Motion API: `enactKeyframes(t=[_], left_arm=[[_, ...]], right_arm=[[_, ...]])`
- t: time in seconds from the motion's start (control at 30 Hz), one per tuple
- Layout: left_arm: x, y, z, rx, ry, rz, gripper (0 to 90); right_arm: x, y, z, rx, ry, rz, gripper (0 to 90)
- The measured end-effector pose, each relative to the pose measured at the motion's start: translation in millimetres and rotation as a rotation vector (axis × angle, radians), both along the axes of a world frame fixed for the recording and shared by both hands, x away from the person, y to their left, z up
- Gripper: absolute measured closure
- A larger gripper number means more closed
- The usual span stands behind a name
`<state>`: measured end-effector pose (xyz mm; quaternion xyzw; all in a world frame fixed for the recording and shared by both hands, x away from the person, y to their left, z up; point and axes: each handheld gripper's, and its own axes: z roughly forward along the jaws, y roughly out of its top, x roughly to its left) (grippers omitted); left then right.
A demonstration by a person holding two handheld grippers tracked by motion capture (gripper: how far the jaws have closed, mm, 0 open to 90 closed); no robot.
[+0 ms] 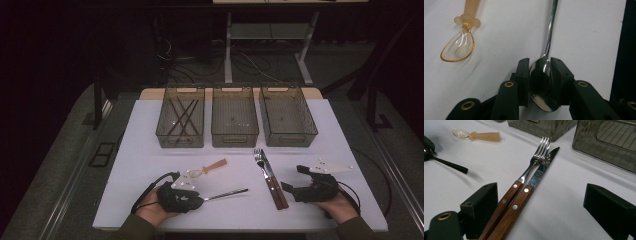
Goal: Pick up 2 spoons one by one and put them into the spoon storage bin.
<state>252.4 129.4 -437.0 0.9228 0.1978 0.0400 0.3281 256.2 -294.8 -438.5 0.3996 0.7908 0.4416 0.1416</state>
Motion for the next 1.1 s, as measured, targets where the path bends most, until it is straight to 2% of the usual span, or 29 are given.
enactKeyframes(t=[0.13, 0.27, 0.4, 0.47, 0.6, 0.7, 0.83, 0.87, 1.1], left_arm=[[-0.8, -0.4, 2.6, 0.003, -0.01, -0.003, 75.5], [-0.5, 0.7, 4.9, -0.015, -0.002, -0.008, 81.1], [-0.9, 0.7, 6.2, -0.056, 0.021, -0.007, 86.5], [-0.5, -0.1, 7.2, -0.05, 0.025, -0.016, 87.5], [0.4, 0.2, 6.8, -0.069, 0.042, -0.001, 88.0], [0.9, -0.6, 7.2, -0.064, 0.033, -0.006, 88.1], [0.9, -0.4, 9.1, -0.09, 0.018, 0.011, 88.2], [1.7, 1.0, 10.4, -0.083, 0.01, 0.008, 88.2], [3.8, 6.8, 15.1, -0.115, -0.02, 0.06, 88.1]], right_arm=[[0.1, 0.1, 0.0, 0.0, 0.0, 0.0, 11.9], [0.0, 0.3, 0.1, 0.0, 0.0, 0.0, 11.9], [0.0, 0.3, 0.1, -0.001, -0.001, 0.0, 11.9], [0.0, 0.3, 0.2, -0.001, -0.002, 0.0, 11.9], [-0.2, 0.2, 0.6, 0.0, -0.002, 0.0, 11.9], [-0.4, 0.2, 0.9, 0.0, -0.004, 0.002, 11.9], [-0.3, 0.2, 1.0, 0.001, -0.005, 0.003, 11.9], [-0.3, 0.2, 1.0, 0.001, -0.005, 0.002, 12.0], [-0.5, 2.1, 0.6, -0.003, -0.006, 0.005, 11.9]])
